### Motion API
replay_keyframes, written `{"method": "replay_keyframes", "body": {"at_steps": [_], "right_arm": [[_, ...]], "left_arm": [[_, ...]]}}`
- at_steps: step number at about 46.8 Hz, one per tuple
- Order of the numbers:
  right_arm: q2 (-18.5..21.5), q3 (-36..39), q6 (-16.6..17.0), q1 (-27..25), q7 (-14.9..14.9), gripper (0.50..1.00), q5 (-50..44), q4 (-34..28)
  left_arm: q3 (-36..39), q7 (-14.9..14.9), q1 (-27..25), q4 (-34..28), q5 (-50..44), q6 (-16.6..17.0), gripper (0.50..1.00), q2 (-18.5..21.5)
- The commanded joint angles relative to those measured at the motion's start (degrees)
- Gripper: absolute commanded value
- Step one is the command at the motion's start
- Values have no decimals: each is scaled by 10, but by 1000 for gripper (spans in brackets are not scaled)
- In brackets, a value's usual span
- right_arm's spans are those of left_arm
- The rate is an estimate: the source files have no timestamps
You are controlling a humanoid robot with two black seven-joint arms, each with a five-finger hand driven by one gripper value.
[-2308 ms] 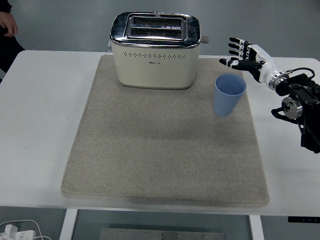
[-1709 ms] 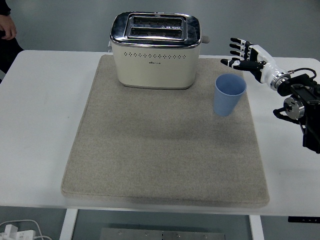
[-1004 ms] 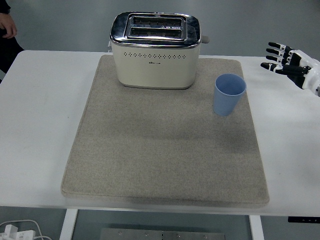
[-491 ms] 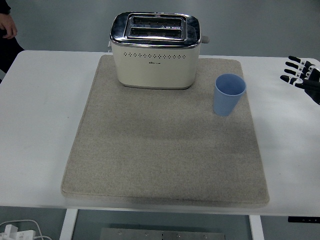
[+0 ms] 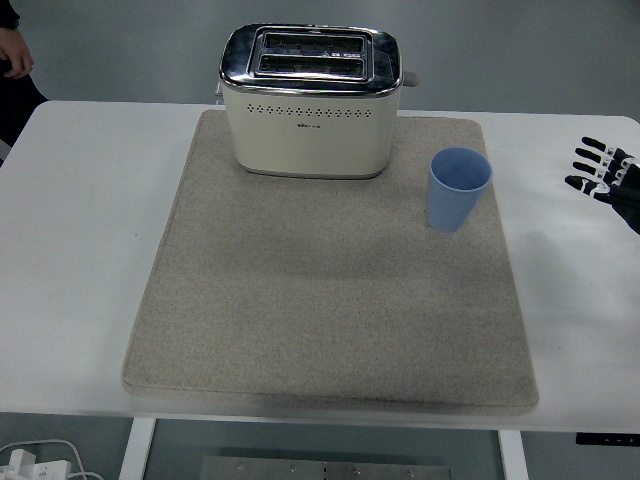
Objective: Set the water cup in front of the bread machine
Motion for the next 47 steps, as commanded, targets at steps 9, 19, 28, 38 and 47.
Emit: {"method": "replay_keyframes", "body": {"at_steps": [9,19,28,38,47], "right_arm": [[6,0,0,-10,3,928,0,1],[3,-1,0,-6,3,928,-1,25],[5,-2,0,-4,2,928,-1,25],[1,-3,0,-1,2,928,-1,31],[-28,-2,0,-2,2,928,-1,83]], "left_arm": [[0,0,0,0,0,0,1000,0],[0,0,0,0,1,0,1000,0],[1,0,0,0,1,0,1000,0],[0,0,0,0,0,0,1000,0],[0,0,0,0,1,0,1000,0]]}}
